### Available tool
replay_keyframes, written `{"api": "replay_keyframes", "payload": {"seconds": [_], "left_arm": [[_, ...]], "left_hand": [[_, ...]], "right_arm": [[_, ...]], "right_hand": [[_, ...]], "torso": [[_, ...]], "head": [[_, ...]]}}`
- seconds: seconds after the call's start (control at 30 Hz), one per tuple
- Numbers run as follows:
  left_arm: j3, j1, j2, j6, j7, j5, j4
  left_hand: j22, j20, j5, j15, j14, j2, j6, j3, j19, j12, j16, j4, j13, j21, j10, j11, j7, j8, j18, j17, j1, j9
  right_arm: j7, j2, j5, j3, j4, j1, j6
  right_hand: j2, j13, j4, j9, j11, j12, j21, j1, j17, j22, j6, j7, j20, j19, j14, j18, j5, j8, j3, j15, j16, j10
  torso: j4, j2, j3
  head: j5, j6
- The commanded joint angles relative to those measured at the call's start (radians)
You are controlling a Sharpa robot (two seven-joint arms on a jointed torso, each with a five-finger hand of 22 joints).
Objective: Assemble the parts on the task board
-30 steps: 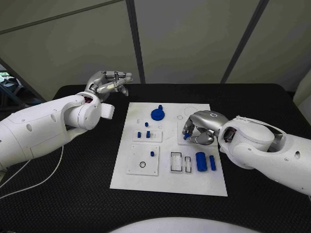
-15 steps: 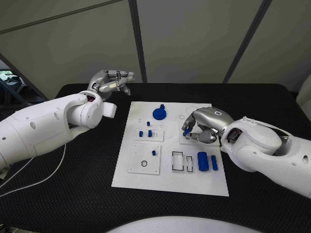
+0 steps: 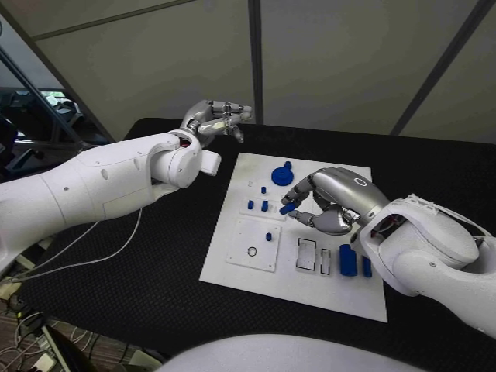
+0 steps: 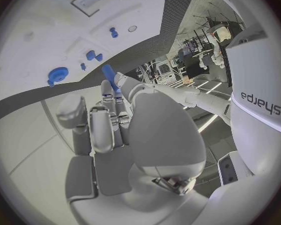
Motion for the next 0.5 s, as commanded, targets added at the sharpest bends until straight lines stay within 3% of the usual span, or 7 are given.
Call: {"api": "replay_keyframes", "payload": {"seconds": [0.03,0.1,0.17,0.3,0.37,0.5], "left_arm": [[0.001,0.001,0.007,0.014,0.004,0.003,-0.003],[0.001,0.001,0.01,0.014,0.004,0.003,-0.005],[0.001,0.001,0.012,0.014,0.004,0.003,-0.006],[0.001,0.001,0.015,0.015,0.004,0.003,-0.007],[0.001,0.001,0.016,0.015,0.004,0.003,-0.007],[0.001,0.002,0.019,0.015,0.003,0.003,-0.008]], "left_hand": [[-0.001,0.0,-0.004,0.001,-0.006,0.002,-0.007,-0.001,-0.005,0.005,-0.003,-0.004,-0.002,-0.004,-0.007,0.0,0.001,0.004,-0.012,-0.001,0.004,-0.001],[-0.001,0.0,-0.004,0.001,-0.006,0.002,-0.007,-0.001,-0.005,0.005,-0.003,-0.004,-0.002,-0.004,-0.007,0.0,0.001,0.004,-0.012,-0.001,0.004,-0.001],[-0.001,0.0,-0.004,0.001,-0.006,0.003,-0.008,-0.001,-0.005,0.006,-0.003,-0.004,-0.002,-0.005,-0.008,0.0,0.0,0.005,-0.012,-0.002,0.004,-0.001],[-0.001,0.0,-0.004,0.001,-0.007,0.003,-0.008,-0.001,-0.005,0.006,-0.004,-0.004,-0.002,-0.005,-0.009,0.0,0.0,0.005,-0.012,-0.002,0.004,-0.001],[-0.001,0.0,-0.004,0.001,-0.007,0.003,-0.008,-0.001,-0.005,0.006,-0.004,-0.004,-0.002,-0.005,-0.009,0.0,0.0,0.005,-0.012,-0.002,0.004,-0.001],[-0.001,0.0,-0.004,0.001,-0.007,0.003,-0.008,-0.001,-0.005,0.006,-0.004,-0.004,-0.002,-0.005,-0.009,0.0,0.0,0.005,-0.012,-0.002,0.004,-0.001]], "right_arm": [[0.04,0.029,0.043,0.0,-0.011,0.001,-0.007],[0.046,0.057,0.044,-0.005,-0.025,0.001,0.004],[0.051,0.076,0.038,-0.015,-0.037,0.001,0.018],[0.062,0.106,0.021,-0.04,-0.059,0.001,0.041],[0.066,0.118,0.017,-0.05,-0.071,0.001,0.05],[0.068,0.135,0.005,-0.071,-0.09,-0.001,0.073]], "right_hand": [[0.006,0.0,-0.004,0.006,0.003,-0.008,0.004,0.0,-0.003,-0.002,0.001,0.005,-0.002,0.005,0.044,-0.011,0.005,0.005,0.005,-0.006,0.002,0.005],[0.006,0.0,-0.005,0.006,0.003,-0.009,0.004,0.0,-0.003,-0.002,0.0,0.005,-0.002,0.005,0.044,-0.011,0.006,0.004,0.005,-0.006,0.002,0.005],[0.006,0.0,-0.005,0.006,0.003,-0.011,0.004,0.0,-0.004,-0.002,0.0,0.006,-0.002,0.005,0.044,-0.011,0.008,0.003,0.005,-0.005,0.002,0.005],[0.006,0.0,-0.006,0.006,0.004,-0.013,0.003,0.0,-0.004,-0.003,-0.001,0.006,-0.002,0.004,0.044,-0.01,0.009,0.003,0.006,-0.005,0.002,0.005],[0.006,0.0,-0.005,0.006,0.004,-0.014,0.003,-0.001,-0.004,-0.004,-0.002,0.006,-0.002,0.004,0.044,-0.01,0.009,0.002,0.006,-0.005,0.002,0.004],[0.006,0.0,-0.006,0.006,0.004,-0.014,0.003,-0.001,-0.005,-0.004,-0.002,0.007,-0.002,0.004,0.043,-0.01,0.009,0.002,0.006,-0.005,0.001,0.004]], "torso": [[0.0023,0.002,-0.0003],[0.0001,0.002,0.0016],[-0.0004,0.002,0.0005],[-0.0005,0.002,-0.0004],[-0.0002,0.003,0.0011],[0.0011,0.002,0.001]], "head": [[0.031,-0.009],[0.053,-0.015],[0.063,-0.017],[0.076,-0.023],[0.08,-0.023],[0.082,-0.028]]}}
